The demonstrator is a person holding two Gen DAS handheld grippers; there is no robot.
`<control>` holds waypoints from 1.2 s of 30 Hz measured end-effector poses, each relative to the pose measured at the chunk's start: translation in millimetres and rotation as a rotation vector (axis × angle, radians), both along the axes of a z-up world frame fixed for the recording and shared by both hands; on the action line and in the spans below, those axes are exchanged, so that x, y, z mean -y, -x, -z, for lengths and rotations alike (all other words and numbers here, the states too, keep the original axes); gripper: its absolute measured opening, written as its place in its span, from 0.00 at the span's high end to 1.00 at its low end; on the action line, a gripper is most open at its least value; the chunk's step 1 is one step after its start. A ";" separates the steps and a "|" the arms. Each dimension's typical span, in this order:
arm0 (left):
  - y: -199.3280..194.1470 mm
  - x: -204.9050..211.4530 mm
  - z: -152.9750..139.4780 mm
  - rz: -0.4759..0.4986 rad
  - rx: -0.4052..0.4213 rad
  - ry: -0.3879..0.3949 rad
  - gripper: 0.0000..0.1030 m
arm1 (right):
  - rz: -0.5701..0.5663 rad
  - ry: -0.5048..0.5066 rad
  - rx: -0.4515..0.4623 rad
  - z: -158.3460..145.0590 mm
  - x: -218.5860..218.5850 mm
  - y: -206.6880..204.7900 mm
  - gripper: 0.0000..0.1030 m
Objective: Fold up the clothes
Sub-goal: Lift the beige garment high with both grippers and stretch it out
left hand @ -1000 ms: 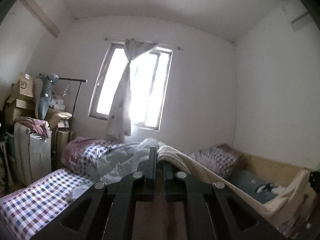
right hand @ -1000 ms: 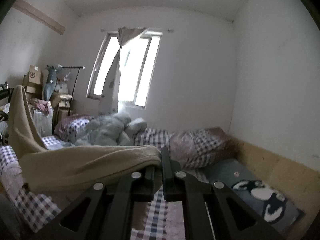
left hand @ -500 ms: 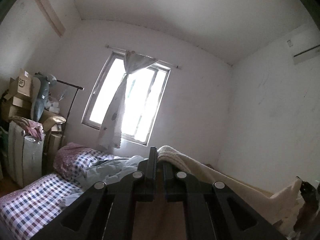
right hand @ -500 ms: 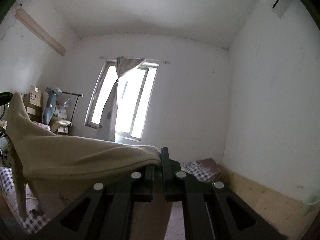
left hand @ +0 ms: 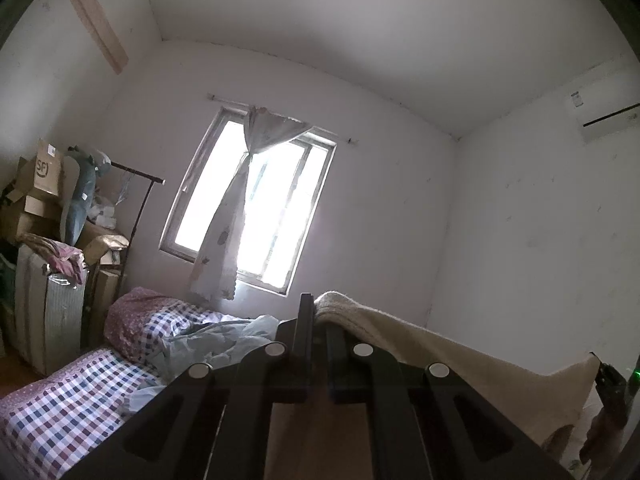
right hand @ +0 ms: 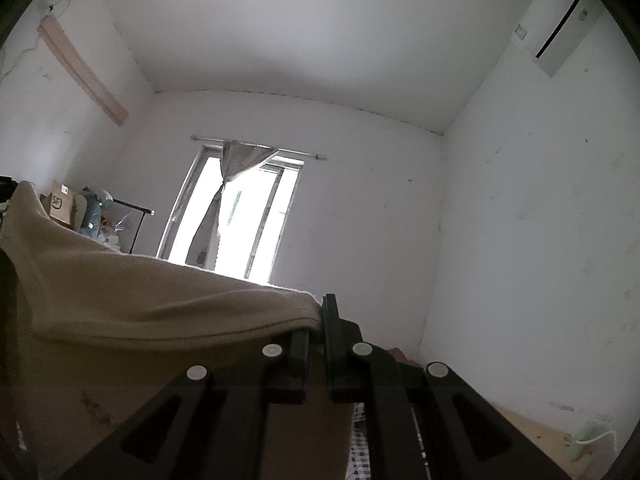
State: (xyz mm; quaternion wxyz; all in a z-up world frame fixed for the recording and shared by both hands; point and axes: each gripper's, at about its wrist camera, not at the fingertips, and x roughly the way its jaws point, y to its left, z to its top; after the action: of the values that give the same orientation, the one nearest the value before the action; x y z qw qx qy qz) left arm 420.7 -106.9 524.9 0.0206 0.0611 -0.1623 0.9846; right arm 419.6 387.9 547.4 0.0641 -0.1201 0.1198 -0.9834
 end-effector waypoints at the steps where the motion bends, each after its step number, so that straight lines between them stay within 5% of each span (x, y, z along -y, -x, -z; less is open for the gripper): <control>1: 6.1 0.0 3.4 -0.009 0.009 0.005 0.96 | 0.001 0.003 0.008 3.2 0.7 5.0 0.96; 14: 144.3 21.5 64.1 -0.070 0.236 0.005 0.96 | -0.004 0.040 0.191 53.2 4.5 110.8 0.96; 36: 423.6 61.7 173.5 -0.238 0.523 0.064 0.96 | 0.084 -0.019 0.485 153.2 50.5 423.9 0.96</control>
State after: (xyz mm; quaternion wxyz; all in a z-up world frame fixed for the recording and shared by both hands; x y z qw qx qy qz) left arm -2.8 -168.6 351.4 -0.1358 -0.1771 -0.1229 0.9670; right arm -4.3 337.4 394.2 0.0509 0.1250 0.1149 -0.9842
